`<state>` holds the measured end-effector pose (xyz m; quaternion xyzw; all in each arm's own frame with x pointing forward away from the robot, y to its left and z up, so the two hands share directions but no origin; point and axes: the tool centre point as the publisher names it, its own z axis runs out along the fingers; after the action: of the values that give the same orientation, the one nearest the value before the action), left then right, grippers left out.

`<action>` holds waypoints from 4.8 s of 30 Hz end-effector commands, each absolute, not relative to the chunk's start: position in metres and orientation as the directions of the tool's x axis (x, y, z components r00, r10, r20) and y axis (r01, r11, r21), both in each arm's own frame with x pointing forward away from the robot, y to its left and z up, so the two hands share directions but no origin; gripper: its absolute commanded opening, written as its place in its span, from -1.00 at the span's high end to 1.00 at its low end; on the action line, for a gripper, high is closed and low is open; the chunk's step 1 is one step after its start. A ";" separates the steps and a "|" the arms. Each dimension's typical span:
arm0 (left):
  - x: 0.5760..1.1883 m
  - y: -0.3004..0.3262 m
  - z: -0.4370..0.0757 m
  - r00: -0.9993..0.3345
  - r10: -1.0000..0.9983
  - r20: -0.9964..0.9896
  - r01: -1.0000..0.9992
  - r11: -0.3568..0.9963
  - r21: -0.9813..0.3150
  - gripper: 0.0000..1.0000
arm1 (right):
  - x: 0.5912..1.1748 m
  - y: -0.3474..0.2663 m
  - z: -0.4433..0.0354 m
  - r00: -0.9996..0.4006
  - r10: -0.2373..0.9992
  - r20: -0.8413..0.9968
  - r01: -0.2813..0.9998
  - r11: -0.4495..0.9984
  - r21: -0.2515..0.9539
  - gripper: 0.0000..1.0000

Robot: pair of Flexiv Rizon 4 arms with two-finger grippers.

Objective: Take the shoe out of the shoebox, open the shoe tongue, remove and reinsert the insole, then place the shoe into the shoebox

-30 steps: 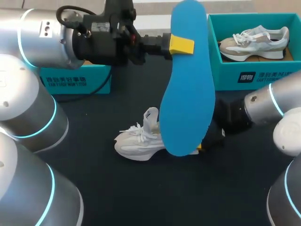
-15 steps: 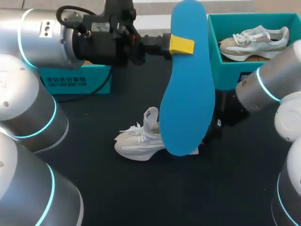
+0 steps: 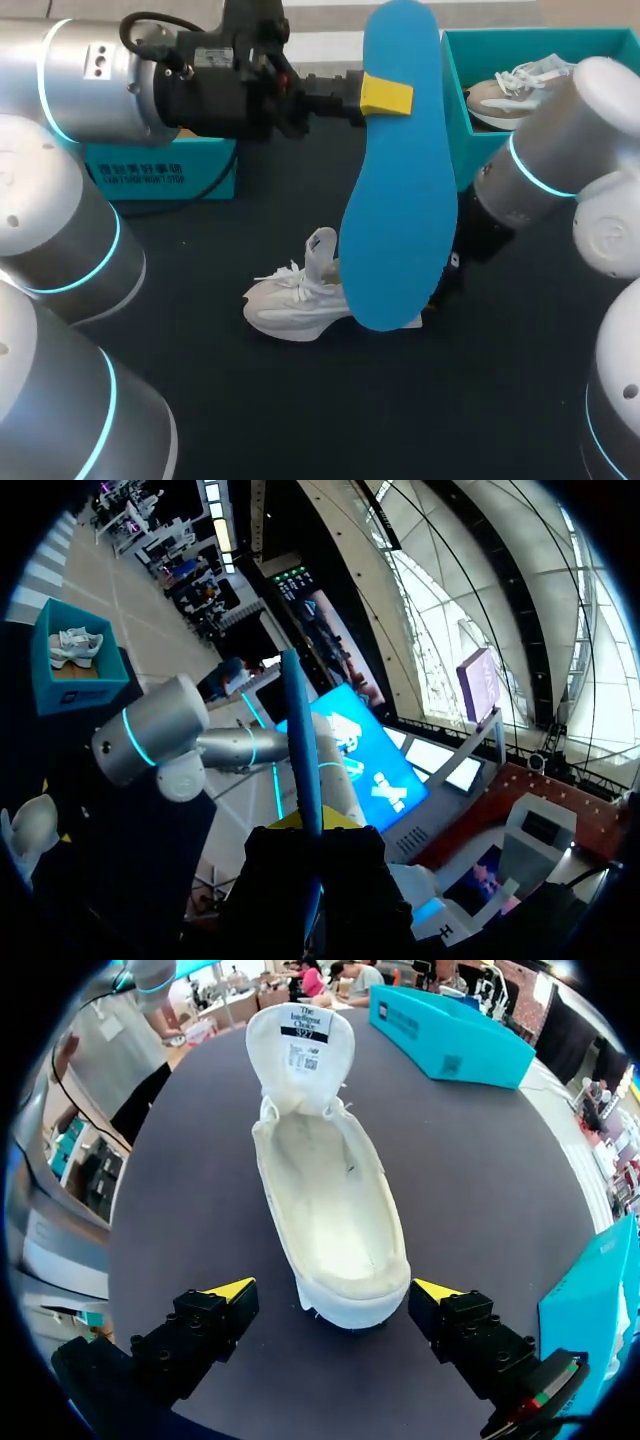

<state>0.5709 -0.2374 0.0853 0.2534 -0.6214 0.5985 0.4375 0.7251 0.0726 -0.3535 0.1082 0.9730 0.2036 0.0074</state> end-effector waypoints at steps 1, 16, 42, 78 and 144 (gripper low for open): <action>0.570 -0.239 0.084 -0.489 0.209 0.847 -0.839 0.153 -0.522 1.00 | 0.725 0.080 -0.341 -0.979 0.198 0.039 0.202 0.948 0.244 -1.00; 0.570 -0.239 0.084 -0.489 0.209 0.847 -0.839 0.153 -0.522 1.00 | 0.722 0.088 -0.331 -0.985 0.172 0.003 0.169 0.960 0.225 -1.00; 0.570 -0.239 0.084 -0.489 0.209 0.847 -0.839 0.153 -0.522 1.00 | 0.734 0.092 -0.325 -0.989 0.147 -0.004 0.143 0.970 0.195 -1.00; 0.570 -0.239 0.084 -0.489 0.209 0.847 -0.839 0.153 -0.522 1.00 | 0.773 0.134 -0.338 -0.987 0.160 -0.001 0.158 0.971 0.178 -1.00; 0.570 -0.239 0.084 -0.489 0.209 0.847 -0.839 0.153 -0.522 1.00 | 0.723 0.127 -0.348 -0.607 0.754 0.250 0.787 0.527 0.320 1.00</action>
<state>0.5709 -0.2375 0.0852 0.2534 -0.6214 0.5985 0.4375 0.7404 0.1350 -0.3493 0.3025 0.9378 0.1285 -0.1117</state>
